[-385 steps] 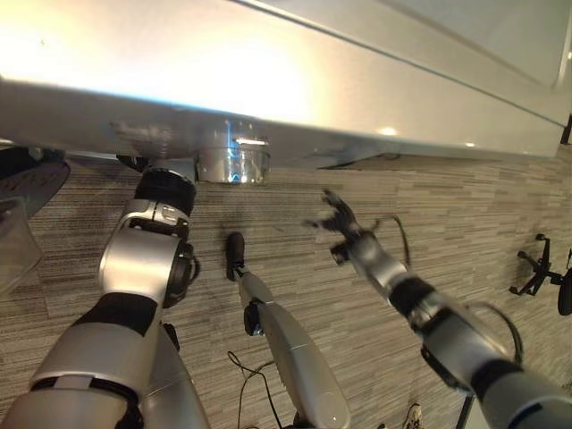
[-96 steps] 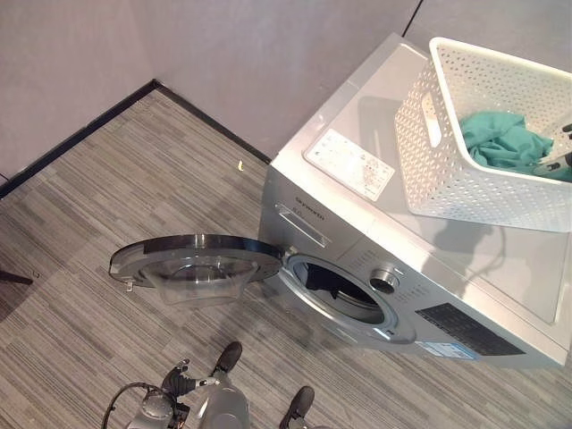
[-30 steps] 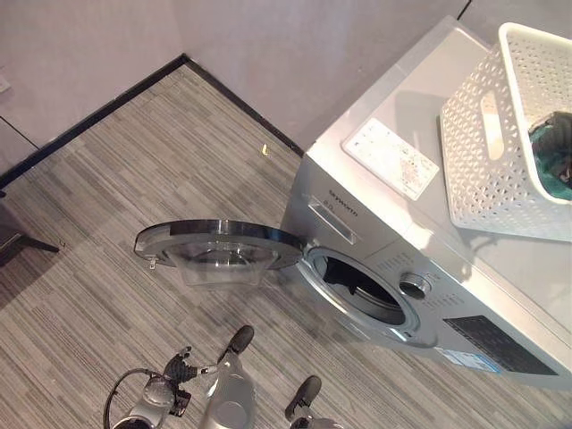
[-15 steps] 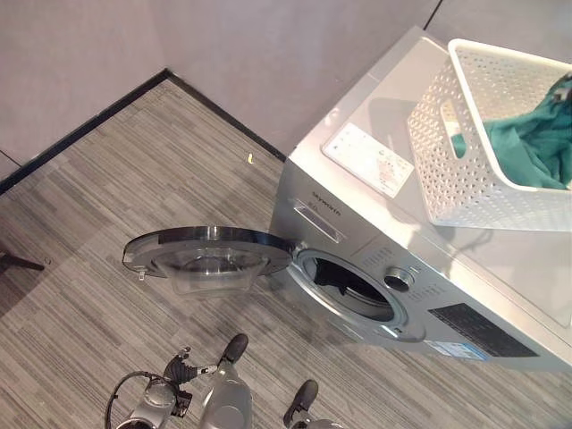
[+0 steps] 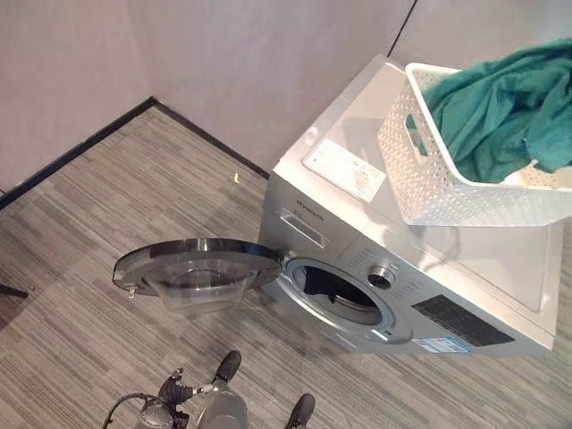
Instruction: Grab the laundry basket,head to the washer,open it,put in the laundry and shut it.
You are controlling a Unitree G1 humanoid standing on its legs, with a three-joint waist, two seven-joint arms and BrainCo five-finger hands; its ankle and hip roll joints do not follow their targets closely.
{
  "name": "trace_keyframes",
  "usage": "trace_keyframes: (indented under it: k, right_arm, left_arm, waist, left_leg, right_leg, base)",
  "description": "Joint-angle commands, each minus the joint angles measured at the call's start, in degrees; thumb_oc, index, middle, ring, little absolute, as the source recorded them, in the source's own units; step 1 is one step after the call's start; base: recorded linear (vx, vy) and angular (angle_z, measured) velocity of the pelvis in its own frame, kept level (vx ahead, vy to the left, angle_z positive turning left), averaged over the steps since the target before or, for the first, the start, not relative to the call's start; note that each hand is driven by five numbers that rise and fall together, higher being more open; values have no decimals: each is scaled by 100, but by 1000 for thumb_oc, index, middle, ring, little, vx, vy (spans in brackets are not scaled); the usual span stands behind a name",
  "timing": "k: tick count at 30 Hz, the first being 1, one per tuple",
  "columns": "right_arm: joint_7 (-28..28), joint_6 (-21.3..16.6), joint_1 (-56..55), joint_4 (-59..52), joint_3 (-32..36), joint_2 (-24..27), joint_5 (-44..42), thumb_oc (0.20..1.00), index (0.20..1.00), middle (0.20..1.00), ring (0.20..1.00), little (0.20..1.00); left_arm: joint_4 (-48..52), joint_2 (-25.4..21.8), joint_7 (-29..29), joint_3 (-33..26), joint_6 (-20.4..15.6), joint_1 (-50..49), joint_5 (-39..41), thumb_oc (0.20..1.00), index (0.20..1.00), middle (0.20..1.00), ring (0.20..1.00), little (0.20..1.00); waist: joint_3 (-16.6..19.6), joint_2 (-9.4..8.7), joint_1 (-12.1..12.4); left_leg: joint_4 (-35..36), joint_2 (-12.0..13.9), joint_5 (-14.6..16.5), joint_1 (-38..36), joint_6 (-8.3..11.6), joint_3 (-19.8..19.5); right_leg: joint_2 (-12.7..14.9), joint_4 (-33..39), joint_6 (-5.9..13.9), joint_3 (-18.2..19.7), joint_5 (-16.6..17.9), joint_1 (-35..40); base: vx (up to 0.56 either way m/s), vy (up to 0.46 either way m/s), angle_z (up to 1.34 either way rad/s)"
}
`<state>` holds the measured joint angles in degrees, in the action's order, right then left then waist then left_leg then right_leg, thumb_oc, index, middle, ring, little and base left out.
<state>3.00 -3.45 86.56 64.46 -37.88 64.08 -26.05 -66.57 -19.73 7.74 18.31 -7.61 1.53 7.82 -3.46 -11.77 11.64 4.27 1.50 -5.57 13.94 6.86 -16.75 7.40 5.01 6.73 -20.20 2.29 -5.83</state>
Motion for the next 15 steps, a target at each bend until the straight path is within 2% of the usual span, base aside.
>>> trace_keyframes:
  k: [1, 8, 15]
  right_arm:
    - [865, -470, 739, -149, -66, 565, 327, 200, 200, 200, 200, 200]
    - [1583, -465, 953, -732, -271, 723, 1276, 200, 200, 200, 200, 200]
    - [1865, -498, 1200, -876, -444, 753, 1538, 200, 200, 200, 200, 200]
  left_arm:
    - [-398, -146, 230, -235, -205, 119, -221, 1000, 1000, 1000, 1000, 1000]
    - [137, -152, 454, -132, -344, 83, -189, 1000, 1000, 1000, 1000, 1000]
    - [639, -182, 474, 57, -458, 127, -191, 1000, 1000, 1000, 1000, 1000]
  waist:
    - [251, -230, -102]
    - [359, -128, -176]
    - [437, -97, -235]
  left_leg:
    - [73, -32, 595, -353, -333, 48]
    - [73, -68, 603, -433, -373, 70]
    - [73, -82, 628, -501, -387, 79]
  right_leg:
    - [161, -1, 243, 60, -258, 351]
    - [213, -1, 256, 89, -228, 411]
    - [233, -1, 258, 100, -223, 470]
  base:
    - [-4, 41, 0]
    - [-7, 15, 0]
    - [-2, 4, -1]
